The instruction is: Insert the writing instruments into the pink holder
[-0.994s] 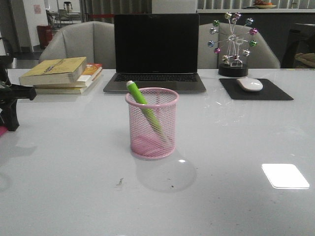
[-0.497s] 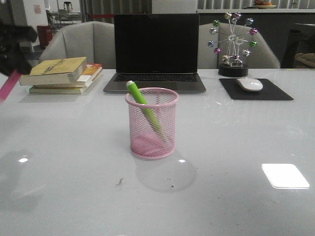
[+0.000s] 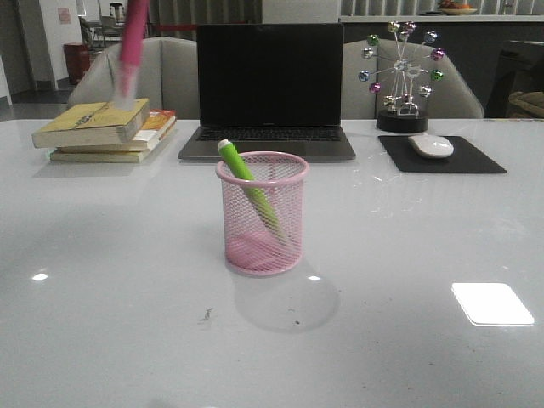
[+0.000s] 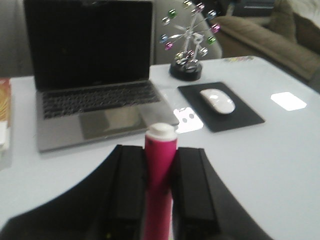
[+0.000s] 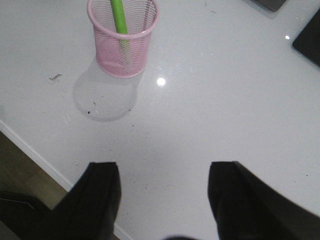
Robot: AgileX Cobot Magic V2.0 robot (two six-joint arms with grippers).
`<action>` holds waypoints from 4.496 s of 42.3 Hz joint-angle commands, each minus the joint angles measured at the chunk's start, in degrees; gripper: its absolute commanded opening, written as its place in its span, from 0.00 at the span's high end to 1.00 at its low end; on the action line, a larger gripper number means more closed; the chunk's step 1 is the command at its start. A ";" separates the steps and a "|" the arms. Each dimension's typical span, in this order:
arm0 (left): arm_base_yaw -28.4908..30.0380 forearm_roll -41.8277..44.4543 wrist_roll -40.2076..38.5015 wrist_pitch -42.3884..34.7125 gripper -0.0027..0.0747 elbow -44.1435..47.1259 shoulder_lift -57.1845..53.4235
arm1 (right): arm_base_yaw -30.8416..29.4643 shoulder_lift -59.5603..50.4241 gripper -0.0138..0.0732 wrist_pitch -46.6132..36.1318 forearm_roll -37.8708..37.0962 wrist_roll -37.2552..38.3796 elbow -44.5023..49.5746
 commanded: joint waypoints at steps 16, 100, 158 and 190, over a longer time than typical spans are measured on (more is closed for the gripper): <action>-12.09 -0.24 -1.22 -29.88 0.85 -7.49 18.21 | 0.00 -0.26 0.28 -3.42 -0.32 -0.65 -1.55; 3.88 36.01 -20.34 56.53 0.35 -6.84 -20.41 | 0.00 -0.26 0.28 -3.42 -0.32 -0.65 -1.55; 3.77 30.63 -20.34 50.65 0.85 8.97 -37.86 | 0.00 -0.26 0.81 -1.96 5.22 -0.49 -1.55; 33.15 23.92 -20.34 20.99 0.85 40.24 -71.40 | 0.00 -0.26 0.81 -1.97 5.22 -0.49 -1.55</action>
